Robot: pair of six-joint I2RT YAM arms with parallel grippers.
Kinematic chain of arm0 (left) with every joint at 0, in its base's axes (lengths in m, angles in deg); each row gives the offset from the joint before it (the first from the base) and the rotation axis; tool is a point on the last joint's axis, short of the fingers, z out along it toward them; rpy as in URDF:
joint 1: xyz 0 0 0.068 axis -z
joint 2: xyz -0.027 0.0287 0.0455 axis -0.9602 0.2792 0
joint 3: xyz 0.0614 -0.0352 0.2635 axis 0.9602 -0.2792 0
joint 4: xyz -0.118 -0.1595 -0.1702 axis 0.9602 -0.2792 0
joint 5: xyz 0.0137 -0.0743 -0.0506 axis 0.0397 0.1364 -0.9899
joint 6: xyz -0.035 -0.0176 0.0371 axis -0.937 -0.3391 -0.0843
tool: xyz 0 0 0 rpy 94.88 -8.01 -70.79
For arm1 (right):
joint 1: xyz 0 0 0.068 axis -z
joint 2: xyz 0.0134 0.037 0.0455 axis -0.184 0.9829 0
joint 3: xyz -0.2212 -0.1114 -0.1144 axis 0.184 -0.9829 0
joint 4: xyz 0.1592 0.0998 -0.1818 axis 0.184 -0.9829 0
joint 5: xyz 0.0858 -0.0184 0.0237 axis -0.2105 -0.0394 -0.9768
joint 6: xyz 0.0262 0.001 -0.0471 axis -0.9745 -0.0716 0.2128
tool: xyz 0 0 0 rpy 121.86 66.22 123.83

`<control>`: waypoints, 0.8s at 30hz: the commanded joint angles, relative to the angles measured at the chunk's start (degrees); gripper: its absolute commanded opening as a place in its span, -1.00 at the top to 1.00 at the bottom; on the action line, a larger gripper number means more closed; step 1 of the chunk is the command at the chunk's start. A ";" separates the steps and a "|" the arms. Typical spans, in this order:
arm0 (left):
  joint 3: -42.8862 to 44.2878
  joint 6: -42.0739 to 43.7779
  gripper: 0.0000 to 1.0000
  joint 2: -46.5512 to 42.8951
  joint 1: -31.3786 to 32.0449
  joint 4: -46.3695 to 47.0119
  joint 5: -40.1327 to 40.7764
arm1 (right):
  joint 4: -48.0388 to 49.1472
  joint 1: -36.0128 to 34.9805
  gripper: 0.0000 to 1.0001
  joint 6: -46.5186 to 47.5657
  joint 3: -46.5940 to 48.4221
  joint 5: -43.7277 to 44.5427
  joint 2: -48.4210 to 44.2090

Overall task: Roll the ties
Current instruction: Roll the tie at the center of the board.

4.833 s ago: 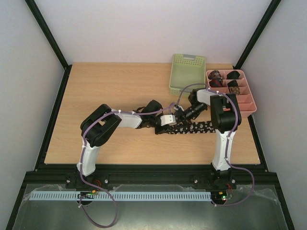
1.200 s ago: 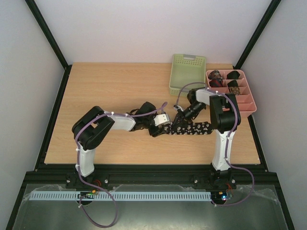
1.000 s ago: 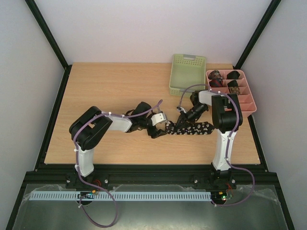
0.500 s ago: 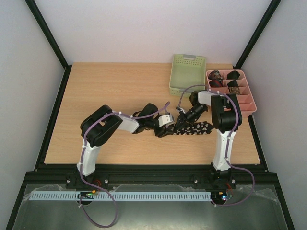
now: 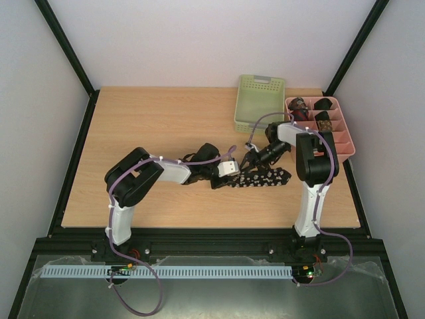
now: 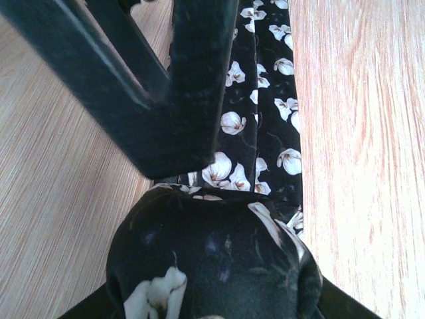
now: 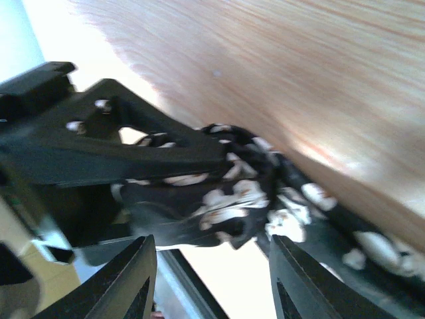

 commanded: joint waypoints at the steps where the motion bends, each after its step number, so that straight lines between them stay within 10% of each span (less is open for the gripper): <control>1: -0.82 1.26 0.26 1.66 0.38 -10.89 4.57 | -4.12 -1.62 0.01 -0.40 1.09 -5.80 -2.34; 9: -0.41 1.39 0.22 1.89 0.69 -11.74 5.07 | 1.85 -4.85 0.13 -5.00 -0.39 -1.60 1.41; 13: -0.58 1.66 0.19 1.64 0.69 -12.11 5.43 | 3.10 -4.89 0.54 -4.31 -2.09 3.33 1.66; 15: -0.46 1.60 0.08 1.54 0.69 -12.19 5.75 | 3.63 -4.80 0.95 -3.70 -3.02 5.95 1.75; 24: -1.20 -1.20 -0.58 -3.17 0.07 -7.09 1.52 | 5.29 -1.97 0.97 -1.06 -5.24 13.28 1.56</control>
